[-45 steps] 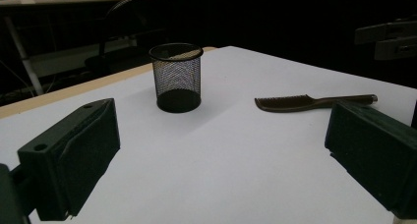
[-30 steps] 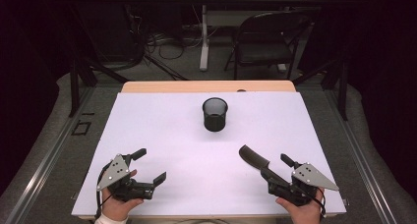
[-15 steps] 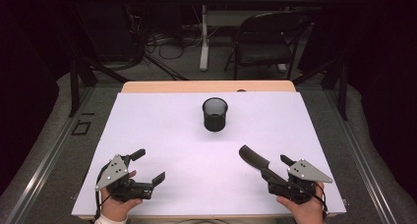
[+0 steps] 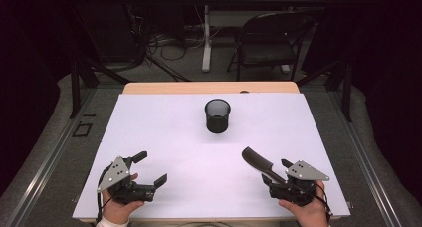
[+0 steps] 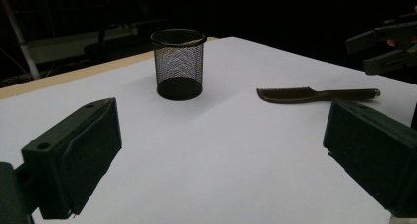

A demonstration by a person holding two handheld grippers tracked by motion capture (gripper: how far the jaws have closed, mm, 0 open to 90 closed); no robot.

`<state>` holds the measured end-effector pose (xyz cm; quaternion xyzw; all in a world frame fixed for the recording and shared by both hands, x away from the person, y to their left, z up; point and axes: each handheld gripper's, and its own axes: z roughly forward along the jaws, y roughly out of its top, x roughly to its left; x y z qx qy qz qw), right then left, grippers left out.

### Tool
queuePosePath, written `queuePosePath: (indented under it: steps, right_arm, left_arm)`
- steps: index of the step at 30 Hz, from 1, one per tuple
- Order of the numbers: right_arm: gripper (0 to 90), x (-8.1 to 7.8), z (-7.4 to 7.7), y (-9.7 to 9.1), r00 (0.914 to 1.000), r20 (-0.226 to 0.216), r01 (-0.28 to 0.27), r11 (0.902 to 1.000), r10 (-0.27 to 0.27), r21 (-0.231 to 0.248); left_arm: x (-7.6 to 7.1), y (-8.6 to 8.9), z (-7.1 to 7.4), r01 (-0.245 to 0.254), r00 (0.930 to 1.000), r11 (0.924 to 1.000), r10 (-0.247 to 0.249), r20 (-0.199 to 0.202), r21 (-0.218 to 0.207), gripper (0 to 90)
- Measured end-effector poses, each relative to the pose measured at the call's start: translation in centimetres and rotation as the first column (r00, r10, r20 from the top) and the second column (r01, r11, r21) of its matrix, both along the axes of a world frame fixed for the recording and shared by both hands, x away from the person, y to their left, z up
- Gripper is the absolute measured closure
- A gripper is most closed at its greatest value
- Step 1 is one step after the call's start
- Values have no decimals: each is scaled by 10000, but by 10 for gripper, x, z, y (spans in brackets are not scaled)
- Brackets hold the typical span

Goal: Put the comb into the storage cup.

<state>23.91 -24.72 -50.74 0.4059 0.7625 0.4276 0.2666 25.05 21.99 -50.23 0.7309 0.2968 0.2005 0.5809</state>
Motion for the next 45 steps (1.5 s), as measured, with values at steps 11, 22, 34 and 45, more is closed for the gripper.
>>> queuePosePath:
  steps: [11,22,34,45]
  right_arm:
    - [191,4,-1,2,9981,-606,-157,9995,139,-281]
    - [194,8,0,0,9930,-1159,-305,9964,213,-785]
    - [194,13,12,-6,9851,-1711,-370,9946,199,-973]
    - [179,24,19,-6,9719,-2329,-780,9809,349,-1783]
  left_arm:
    - [1,-1,-2,-82,9999,9997,84,-118,208,18]
    - [0,-1,-1,-30,10000,9997,32,-79,228,19]
    - [-2,-2,0,-109,9999,9998,111,-63,174,19]
    - [-1,-3,-1,-138,9999,9997,139,-91,189,23]
